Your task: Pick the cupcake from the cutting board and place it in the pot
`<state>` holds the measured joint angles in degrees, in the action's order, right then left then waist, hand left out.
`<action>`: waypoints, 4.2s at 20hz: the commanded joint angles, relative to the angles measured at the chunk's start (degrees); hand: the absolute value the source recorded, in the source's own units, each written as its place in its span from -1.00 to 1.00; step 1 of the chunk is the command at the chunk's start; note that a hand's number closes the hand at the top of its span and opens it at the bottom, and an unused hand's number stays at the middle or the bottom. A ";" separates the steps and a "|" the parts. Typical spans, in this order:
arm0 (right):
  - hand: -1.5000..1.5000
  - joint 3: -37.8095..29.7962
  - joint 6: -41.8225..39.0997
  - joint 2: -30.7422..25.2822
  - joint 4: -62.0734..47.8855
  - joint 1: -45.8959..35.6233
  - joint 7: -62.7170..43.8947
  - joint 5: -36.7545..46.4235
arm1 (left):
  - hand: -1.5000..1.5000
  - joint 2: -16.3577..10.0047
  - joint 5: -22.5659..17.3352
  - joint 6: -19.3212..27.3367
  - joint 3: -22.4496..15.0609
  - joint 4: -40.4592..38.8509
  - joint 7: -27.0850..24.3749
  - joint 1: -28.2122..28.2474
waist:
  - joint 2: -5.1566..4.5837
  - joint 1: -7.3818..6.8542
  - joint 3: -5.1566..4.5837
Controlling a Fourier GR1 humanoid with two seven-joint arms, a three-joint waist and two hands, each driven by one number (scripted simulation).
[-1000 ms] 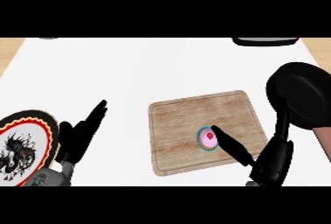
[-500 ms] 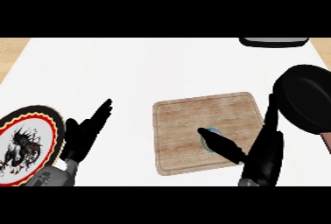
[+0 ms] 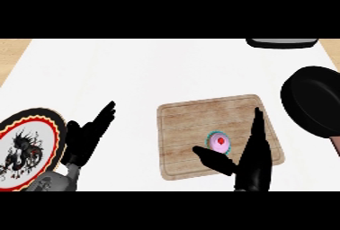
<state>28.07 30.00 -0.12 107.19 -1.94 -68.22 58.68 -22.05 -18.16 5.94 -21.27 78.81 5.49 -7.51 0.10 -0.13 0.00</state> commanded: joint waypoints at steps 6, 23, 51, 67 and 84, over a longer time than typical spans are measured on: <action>-1.00 5.99 4.00 0.12 7.10 9.84 -6.97 7.47 | 0.00 1.75 1.92 -2.05 1.43 -1.51 -1.25 1.97 | 0.06 0.52 -0.03; -1.00 3.19 29.90 0.12 -5.94 10.28 28.03 -26.24 | 0.00 3.50 4.80 -4.29 4.65 -2.51 -0.65 1.49 | -0.15 0.11 0.07; 1.00 -2.58 -7.24 -29.00 -20.97 0.46 73.67 -70.73 | 0.00 6.31 7.26 -6.69 7.45 0.75 2.82 1.29 | -0.59 -1.37 0.90; 1.00 -22.64 -47.09 -59.88 -34.47 -2.53 103.79 -82.86 | 0.00 5.91 7.31 -6.32 8.36 0.77 1.21 3.33 | -1.02 0.66 0.96; 1.00 -29.05 -63.80 -76.92 -59.92 -12.24 126.60 -74.12 | 0.00 7.53 9.17 -7.96 5.67 -0.50 1.30 -0.29 | -1.65 -4.32 0.46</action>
<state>-1.70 -24.53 -74.91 50.89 -11.26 48.46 -17.98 -14.79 -9.72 -1.44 -14.76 79.20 7.04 -7.16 -1.38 -3.42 0.57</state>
